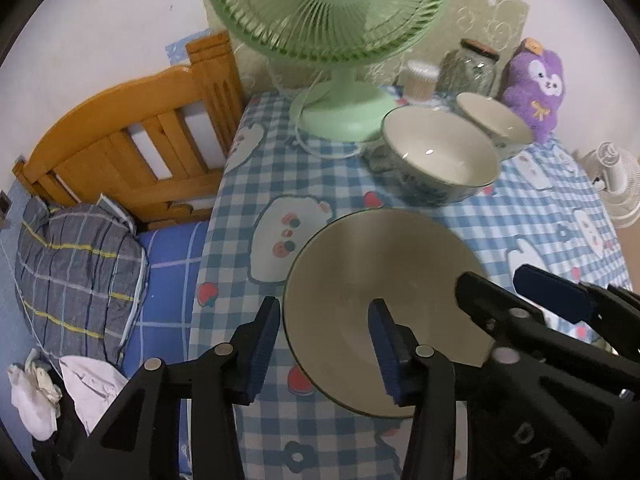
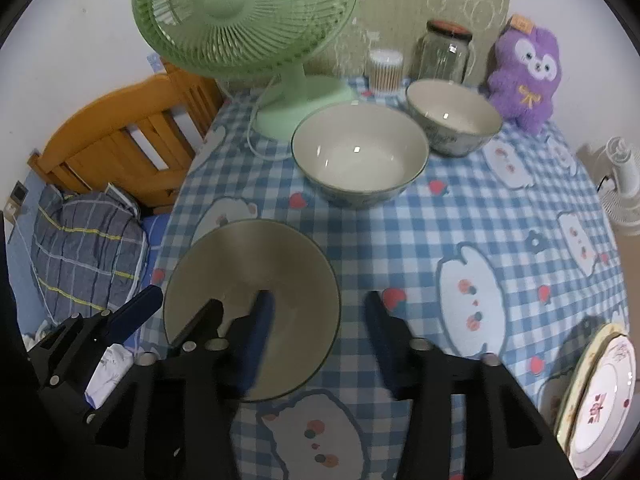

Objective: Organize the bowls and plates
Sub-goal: 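Close both grippers on the rim of the wide beige bowl, then lift the beige bowl tilted with both grippers, then carry the beige bowl beside the plate stack and lower it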

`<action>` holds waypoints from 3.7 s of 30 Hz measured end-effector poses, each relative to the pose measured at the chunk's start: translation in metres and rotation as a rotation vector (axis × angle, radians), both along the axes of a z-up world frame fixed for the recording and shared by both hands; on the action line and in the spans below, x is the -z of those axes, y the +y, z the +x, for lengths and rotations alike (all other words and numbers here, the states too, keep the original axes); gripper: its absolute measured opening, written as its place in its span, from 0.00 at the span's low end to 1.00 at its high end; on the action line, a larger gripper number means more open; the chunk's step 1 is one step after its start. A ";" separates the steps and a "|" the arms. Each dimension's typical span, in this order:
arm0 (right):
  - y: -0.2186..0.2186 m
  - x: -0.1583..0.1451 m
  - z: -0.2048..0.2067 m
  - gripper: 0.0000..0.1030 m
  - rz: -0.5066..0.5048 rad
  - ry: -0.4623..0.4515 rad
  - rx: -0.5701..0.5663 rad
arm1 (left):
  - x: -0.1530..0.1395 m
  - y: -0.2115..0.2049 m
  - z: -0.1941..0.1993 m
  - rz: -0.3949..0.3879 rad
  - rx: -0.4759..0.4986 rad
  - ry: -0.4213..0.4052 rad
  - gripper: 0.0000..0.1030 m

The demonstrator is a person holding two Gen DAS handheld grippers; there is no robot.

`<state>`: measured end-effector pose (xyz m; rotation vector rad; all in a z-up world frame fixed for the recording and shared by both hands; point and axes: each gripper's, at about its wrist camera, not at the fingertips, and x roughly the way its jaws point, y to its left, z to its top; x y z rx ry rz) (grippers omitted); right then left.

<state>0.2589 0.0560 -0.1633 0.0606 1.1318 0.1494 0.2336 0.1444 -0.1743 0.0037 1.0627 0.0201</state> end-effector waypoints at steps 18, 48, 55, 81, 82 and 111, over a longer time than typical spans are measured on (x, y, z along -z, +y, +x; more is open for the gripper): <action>0.006 0.028 0.017 0.29 -0.016 0.042 0.010 | 0.027 0.008 0.015 -0.042 -0.011 0.048 0.28; -0.047 0.008 -0.033 0.15 -0.085 0.030 0.058 | 0.011 -0.029 -0.029 -0.095 -0.013 0.071 0.08; -0.080 0.000 -0.058 0.15 -0.068 0.017 0.051 | 0.000 -0.062 -0.053 -0.075 -0.008 0.056 0.08; -0.157 -0.001 -0.128 0.15 -0.104 -0.006 0.004 | 0.003 -0.142 -0.125 -0.095 -0.065 0.034 0.08; -0.158 0.001 -0.129 0.15 -0.108 -0.007 0.001 | 0.004 -0.142 -0.126 -0.096 -0.065 0.035 0.08; -0.180 0.023 -0.138 0.16 -0.130 0.044 0.013 | 0.026 -0.171 -0.134 -0.078 -0.050 0.031 0.17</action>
